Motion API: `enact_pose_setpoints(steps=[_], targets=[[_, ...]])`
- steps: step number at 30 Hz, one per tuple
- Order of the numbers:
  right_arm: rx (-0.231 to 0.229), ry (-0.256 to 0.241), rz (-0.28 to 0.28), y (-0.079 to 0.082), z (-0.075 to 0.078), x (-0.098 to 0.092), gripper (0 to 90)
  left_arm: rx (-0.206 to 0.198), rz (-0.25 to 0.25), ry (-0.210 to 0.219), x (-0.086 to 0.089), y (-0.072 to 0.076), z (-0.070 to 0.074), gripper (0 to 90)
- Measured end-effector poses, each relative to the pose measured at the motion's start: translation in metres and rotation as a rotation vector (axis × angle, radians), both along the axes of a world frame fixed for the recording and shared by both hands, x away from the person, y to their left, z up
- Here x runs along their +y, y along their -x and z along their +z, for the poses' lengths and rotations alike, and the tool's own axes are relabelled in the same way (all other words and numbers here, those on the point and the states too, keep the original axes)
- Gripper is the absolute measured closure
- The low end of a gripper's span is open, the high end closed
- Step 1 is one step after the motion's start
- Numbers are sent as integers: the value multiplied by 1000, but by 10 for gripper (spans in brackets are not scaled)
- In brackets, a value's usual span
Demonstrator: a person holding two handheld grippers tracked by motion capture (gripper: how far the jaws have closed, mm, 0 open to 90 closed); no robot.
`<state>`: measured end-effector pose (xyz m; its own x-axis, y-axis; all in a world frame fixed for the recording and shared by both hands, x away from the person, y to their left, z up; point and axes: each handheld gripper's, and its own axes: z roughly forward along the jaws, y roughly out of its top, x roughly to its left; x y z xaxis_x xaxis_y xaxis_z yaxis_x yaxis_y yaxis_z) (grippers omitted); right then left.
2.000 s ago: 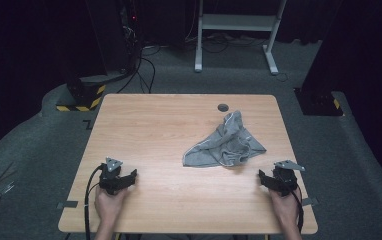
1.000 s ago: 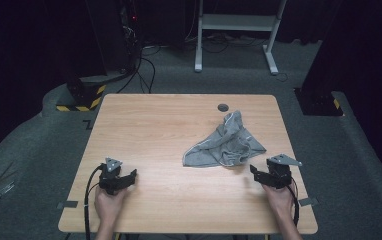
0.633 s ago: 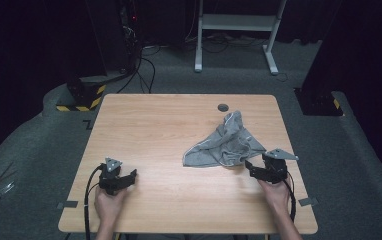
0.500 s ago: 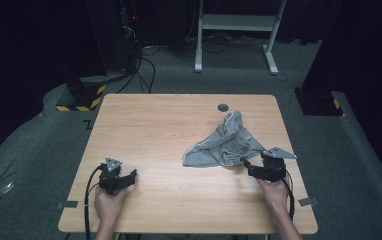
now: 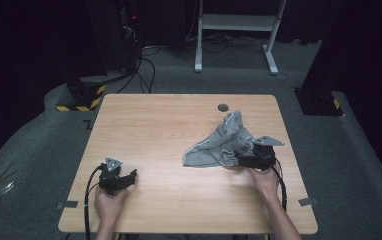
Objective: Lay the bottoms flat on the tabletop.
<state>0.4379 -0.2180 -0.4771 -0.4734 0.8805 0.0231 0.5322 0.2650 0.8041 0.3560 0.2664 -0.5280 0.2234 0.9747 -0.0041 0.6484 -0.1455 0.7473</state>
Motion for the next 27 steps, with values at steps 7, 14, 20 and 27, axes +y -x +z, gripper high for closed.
enact_pose_setpoints(steps=[7, 14, 20, 27], targets=[[52, 20, -7, -15, -12, 6, 116, -2, 2, 1, 0, -1, 0, 291], [156, 96, -7, -25, -40, 20, 157, -1, 0, 0, 0, 0, 0, 293], [137, 100, 2, -24, -40, 20, 330, -2, 1, -1, -1, 0, 0, 293], [144, 119, 42, -22, -38, 23, 440, -2, 1, -2, -1, 0, 0, 292]])
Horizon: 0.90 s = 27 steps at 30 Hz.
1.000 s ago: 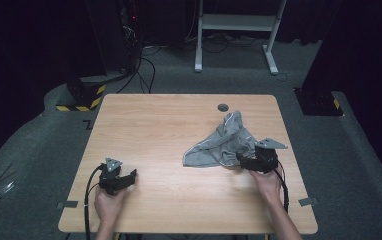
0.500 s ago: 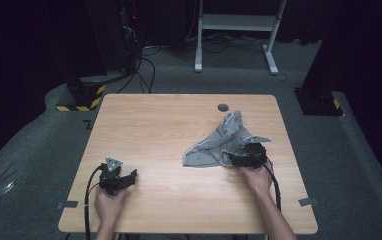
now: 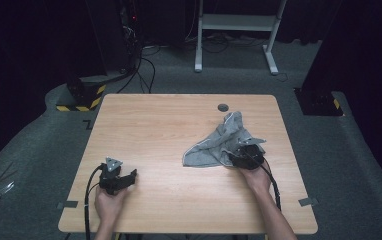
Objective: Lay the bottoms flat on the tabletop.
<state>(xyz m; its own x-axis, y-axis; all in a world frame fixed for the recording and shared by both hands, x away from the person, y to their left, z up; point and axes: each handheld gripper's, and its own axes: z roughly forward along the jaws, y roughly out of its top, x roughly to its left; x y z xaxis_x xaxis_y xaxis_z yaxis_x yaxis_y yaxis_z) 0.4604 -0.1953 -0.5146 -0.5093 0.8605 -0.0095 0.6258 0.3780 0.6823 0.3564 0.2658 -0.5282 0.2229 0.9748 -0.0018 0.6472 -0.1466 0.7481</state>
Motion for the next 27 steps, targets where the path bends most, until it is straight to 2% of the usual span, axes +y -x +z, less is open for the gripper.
enact_pose_setpoints(steps=[6, 9, 14, 18, 23, 27], targets=[[6, 19, 29, 6, 3, 6, 542, 1, -2, -3, 0, 0, 0, 291], [-13, 19, 46, 12, 2, 8, 591, 0, -2, -6, 0, 0, 0, 290], [-13, 29, 67, 20, 4, 14, 643, 1, -2, 0, 0, 0, 0, 295], [-8, -1, 63, 32, 3, 19, 650, 3, -1, 1, 0, 0, 0, 299], [-14, -8, 69, 48, 2, 29, 651, 0, 0, 2, 0, 0, 0, 299], [-13, -7, 79, 54, 3, 36, 651, 1, -4, -6, 0, 0, 0, 289]])
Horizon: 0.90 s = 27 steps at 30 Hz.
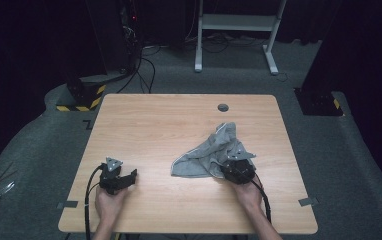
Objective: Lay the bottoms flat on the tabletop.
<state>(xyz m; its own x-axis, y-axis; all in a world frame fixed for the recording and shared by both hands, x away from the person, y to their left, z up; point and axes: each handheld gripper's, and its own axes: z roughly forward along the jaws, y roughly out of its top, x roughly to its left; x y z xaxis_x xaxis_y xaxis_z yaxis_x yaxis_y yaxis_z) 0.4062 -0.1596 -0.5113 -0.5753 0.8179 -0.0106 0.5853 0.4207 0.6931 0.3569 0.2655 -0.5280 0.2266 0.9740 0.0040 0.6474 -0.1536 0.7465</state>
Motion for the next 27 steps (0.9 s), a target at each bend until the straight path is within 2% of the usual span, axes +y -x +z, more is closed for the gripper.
enact_pose_setpoints(steps=[5, 9, 12, 13, 15, 19, 21, 24, 26, 27], targets=[[10, -21, 5, 6, 1, 5, 650, 5, -12, 4, -5, 0, 0, 256], [5, -27, 23, 12, 2, 11, 647, 10, -54, 0, -20, -1, 1, 254], [-1, -12, 44, 17, 1, 22, 644, 5, -97, 11, -35, -5, 0, 251], [-1, -12, 44, 17, 1, 22, 644, 5, -97, 11, -35, -5, 0, 250], [2, -12, 52, 20, 2, 26, 642, 17, -129, 27, -43, -5, 2, 248], [0, -13, 79, 24, 1, 36, 629, -1, -164, 50, -54, -3, 8, 251], [-3, -22, 96, 26, 0, 43, 593, -4, -171, 86, -60, -2, 11, 261], [-18, -27, 125, 29, -4, 53, 522, -6, -193, 92, -72, -2, 14, 262], [-18, -20, 150, 32, -5, 62, 443, 0, -200, 97, -77, -3, 14, 264], [-18, -20, 150, 32, -5, 62, 443, 2, -203, 96, -79, -4, 14, 264]])
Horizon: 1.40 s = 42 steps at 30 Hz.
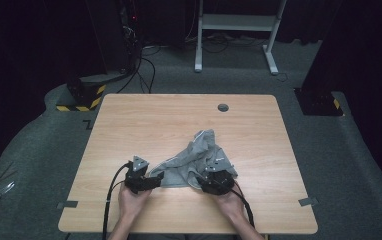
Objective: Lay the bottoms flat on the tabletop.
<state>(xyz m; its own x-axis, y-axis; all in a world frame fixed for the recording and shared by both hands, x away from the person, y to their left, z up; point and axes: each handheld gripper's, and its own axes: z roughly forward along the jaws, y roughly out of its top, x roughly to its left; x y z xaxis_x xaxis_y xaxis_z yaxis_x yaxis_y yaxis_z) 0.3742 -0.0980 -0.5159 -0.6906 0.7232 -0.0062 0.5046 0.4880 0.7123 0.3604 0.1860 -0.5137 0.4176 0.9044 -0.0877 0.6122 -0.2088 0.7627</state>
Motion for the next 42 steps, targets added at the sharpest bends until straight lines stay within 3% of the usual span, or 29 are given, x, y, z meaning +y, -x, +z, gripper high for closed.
enact_pose_setpoints(steps=[1, 3, 8, 10, 12, 16, 18, 22, 26, 31, 37, 39, 40, 42], targets=[[-4, 1, 28, 2, 2, 1, 391, -3, -6, -7, -4, -1, 0, 266], [-10, -17, 37, 4, 3, -3, 367, -5, -16, -20, -10, -2, -1, 269], [-28, -61, 26, 7, 8, -19, 378, -14, -28, -35, -20, -4, -2, 278], [-36, -66, 28, 10, 11, -23, 474, -9, -24, -50, -24, -5, -3, 278], [-55, -41, 37, 11, 13, -24, 596, -15, -20, -69, -25, -6, -4, 279], [-45, -45, 62, 7, 12, -26, 797, 13, -1, -100, -25, -9, -8, 293], [-57, -39, 67, 6, 14, -27, 828, 20, -4, -93, -21, -10, -10, 294], [-49, -42, 65, 5, 17, -33, 834, 17, -15, -98, -17, -10, -10, 298], [-80, -23, 48, 0, 26, -41, 834, -1, -12, -90, -14, -10, -12, 290], [-112, -32, -10, -13, 44, -57, 832, -14, -9, -85, -12, -8, -14, 290], [-123, -39, -71, -25, 47, -73, 831, -16, -6, -89, -11, -9, -13, 291], [-105, -11, -106, -35, 41, -78, 826, -15, -5, -89, -11, -9, -13, 291], [-26, -2, -137, -46, 30, -82, 786, -14, -3, -90, -11, -8, -13, 291], [-10, 1, -144, -48, 27, -83, 738, -8, 0, -90, -12, -8, -13, 293]])
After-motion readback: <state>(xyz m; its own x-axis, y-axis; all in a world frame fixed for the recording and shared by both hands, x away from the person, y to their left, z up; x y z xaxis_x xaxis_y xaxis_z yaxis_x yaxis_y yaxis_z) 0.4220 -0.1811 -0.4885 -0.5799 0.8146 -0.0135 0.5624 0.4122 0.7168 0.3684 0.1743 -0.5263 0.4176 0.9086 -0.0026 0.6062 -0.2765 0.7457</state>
